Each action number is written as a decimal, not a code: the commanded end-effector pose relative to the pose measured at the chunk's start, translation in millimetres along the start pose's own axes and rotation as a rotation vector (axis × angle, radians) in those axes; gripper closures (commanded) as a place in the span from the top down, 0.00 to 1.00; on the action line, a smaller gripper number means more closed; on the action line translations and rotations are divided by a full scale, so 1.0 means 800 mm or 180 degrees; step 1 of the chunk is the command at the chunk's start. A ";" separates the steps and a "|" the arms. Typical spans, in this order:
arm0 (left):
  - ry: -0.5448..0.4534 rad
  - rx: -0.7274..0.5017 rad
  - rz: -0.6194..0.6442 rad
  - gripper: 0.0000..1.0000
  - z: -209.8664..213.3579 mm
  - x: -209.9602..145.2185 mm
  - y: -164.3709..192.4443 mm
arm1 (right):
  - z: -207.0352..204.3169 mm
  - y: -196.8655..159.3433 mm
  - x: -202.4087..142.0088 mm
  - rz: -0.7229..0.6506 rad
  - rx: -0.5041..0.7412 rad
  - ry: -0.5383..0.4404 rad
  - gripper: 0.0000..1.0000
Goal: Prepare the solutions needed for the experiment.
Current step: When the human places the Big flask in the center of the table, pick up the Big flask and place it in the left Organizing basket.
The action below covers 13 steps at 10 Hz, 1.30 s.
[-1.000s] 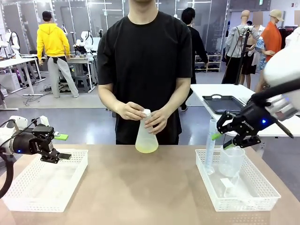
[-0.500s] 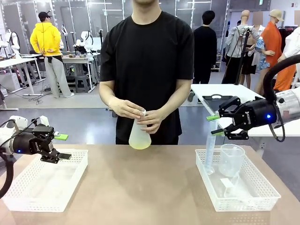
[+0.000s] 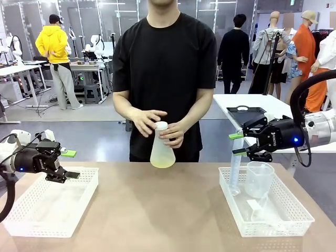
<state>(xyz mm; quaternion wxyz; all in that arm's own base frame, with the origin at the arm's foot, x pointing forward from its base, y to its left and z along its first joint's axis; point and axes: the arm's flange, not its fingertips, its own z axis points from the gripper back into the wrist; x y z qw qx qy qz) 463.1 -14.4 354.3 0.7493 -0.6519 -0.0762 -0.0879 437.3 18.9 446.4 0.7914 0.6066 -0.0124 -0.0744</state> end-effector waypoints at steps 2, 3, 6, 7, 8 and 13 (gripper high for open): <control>-0.0040 0.0023 -0.0004 1.00 -0.002 0.003 0.000 | -0.003 -0.016 -0.005 0.0169 0.0302 -0.0034 0.71; -0.0040 0.0023 -0.0004 1.00 -0.002 0.003 0.000 | -0.004 -0.018 -0.005 0.0177 0.0315 -0.0017 0.90; -0.0040 0.0023 -0.0004 1.00 -0.002 0.003 0.000 | -0.009 -0.017 -0.004 0.0101 0.0361 0.0088 1.00; -0.0040 0.0023 -0.0004 1.00 -0.002 0.003 0.000 | -0.004 -0.015 -0.007 0.0085 0.0274 0.0012 1.00; -0.0040 0.0023 -0.0004 1.00 -0.002 0.003 0.000 | -0.004 -0.015 -0.007 0.0085 0.0274 0.0012 1.00; -0.0040 0.0023 -0.0004 1.00 -0.002 0.003 0.000 | -0.004 -0.015 -0.007 0.0085 0.0274 0.0012 1.00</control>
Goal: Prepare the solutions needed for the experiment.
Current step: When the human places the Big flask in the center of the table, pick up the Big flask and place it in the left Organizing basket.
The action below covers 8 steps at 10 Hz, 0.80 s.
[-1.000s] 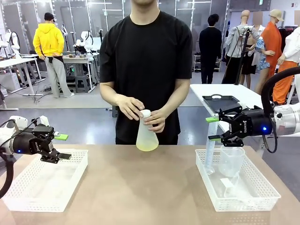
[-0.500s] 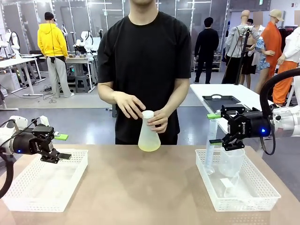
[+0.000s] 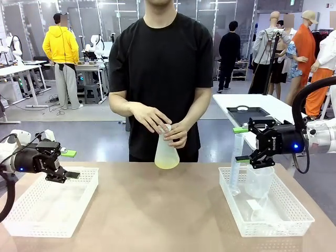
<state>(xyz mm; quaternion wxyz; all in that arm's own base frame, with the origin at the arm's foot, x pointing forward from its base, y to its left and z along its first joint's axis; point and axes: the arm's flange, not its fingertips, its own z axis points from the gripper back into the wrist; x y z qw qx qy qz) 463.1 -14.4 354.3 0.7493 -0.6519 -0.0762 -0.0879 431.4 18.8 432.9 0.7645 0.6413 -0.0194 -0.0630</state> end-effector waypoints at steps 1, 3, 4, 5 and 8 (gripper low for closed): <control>-0.0040 0.0023 -0.0004 1.00 -0.002 0.003 0.000 | -0.001 0.002 -0.001 0.0017 -0.0009 -0.0010 1.00; -0.0040 0.0023 -0.0004 1.00 -0.002 0.003 0.000 | -0.001 0.002 -0.001 0.0017 -0.0009 -0.0010 1.00; -0.0040 0.0023 -0.0004 1.00 -0.002 0.003 0.000 | -0.001 0.002 -0.001 0.0017 -0.0009 -0.0010 1.00; -0.0040 0.0023 -0.0004 1.00 -0.002 0.003 0.000 | -0.001 0.002 -0.001 0.0017 -0.0009 -0.0010 1.00; -0.0040 0.0023 -0.0004 1.00 -0.002 0.003 0.000 | -0.001 0.002 -0.001 0.0017 -0.0009 -0.0010 1.00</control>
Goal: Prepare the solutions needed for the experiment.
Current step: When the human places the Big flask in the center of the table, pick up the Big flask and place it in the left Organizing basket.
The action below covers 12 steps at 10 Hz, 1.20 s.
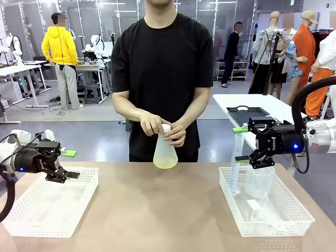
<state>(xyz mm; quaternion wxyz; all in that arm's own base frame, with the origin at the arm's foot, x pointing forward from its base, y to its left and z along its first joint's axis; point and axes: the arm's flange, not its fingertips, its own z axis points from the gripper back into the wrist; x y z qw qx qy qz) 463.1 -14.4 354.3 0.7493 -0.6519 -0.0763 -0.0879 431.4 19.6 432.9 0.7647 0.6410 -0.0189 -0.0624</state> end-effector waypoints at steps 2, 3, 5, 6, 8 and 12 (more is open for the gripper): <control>-0.0040 0.0023 -0.0004 1.00 -0.002 0.003 0.000 | 0.000 0.002 0.000 0.0016 -0.0007 -0.0015 1.00; -0.0040 0.0023 -0.0004 1.00 -0.002 0.003 0.000 | 0.000 0.002 0.000 0.0016 -0.0007 -0.0015 1.00; -0.0040 0.0023 -0.0004 1.00 -0.002 0.003 0.000 | 0.000 0.002 0.000 0.0016 -0.0007 -0.0015 1.00; -0.0040 0.0023 -0.0004 1.00 -0.002 0.003 0.000 | 0.000 0.002 0.000 0.0016 -0.0007 -0.0015 1.00; -0.0040 0.0023 -0.0004 1.00 -0.002 0.003 0.000 | 0.000 0.002 0.000 0.0016 -0.0007 -0.0015 1.00; -0.0040 0.0023 -0.0004 1.00 -0.002 0.003 0.000 | 0.000 0.002 0.000 0.0016 -0.0007 -0.0015 1.00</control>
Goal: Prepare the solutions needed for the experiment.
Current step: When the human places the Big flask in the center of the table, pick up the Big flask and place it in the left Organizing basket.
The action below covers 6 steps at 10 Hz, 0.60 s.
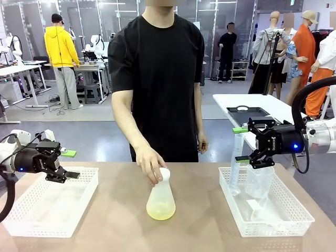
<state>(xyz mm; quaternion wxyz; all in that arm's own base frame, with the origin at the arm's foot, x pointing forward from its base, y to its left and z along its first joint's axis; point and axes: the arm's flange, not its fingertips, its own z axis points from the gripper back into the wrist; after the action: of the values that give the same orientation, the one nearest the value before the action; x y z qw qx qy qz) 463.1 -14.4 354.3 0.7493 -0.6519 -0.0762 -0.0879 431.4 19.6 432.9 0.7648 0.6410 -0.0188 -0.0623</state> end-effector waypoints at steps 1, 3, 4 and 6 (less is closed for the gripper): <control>-0.0040 0.0023 -0.0004 1.00 -0.002 0.003 0.000 | 0.000 0.002 0.000 0.0016 -0.0006 -0.0016 1.00; -0.0040 0.0023 -0.0004 1.00 -0.002 0.003 0.000 | 0.000 0.002 0.000 0.0016 -0.0006 -0.0016 1.00; -0.0040 0.0023 -0.0004 1.00 -0.002 0.003 0.000 | 0.000 0.002 0.000 0.0016 -0.0006 -0.0016 1.00; -0.0040 0.0023 -0.0004 1.00 -0.002 0.003 0.000 | 0.000 0.002 0.000 0.0016 -0.0006 -0.0016 1.00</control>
<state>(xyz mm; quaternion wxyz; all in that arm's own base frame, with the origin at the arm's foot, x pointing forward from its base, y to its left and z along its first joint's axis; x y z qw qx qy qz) 463.1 -14.4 354.3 0.7493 -0.6519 -0.0762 -0.0879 431.4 19.7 432.9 0.7648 0.6409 -0.0188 -0.0623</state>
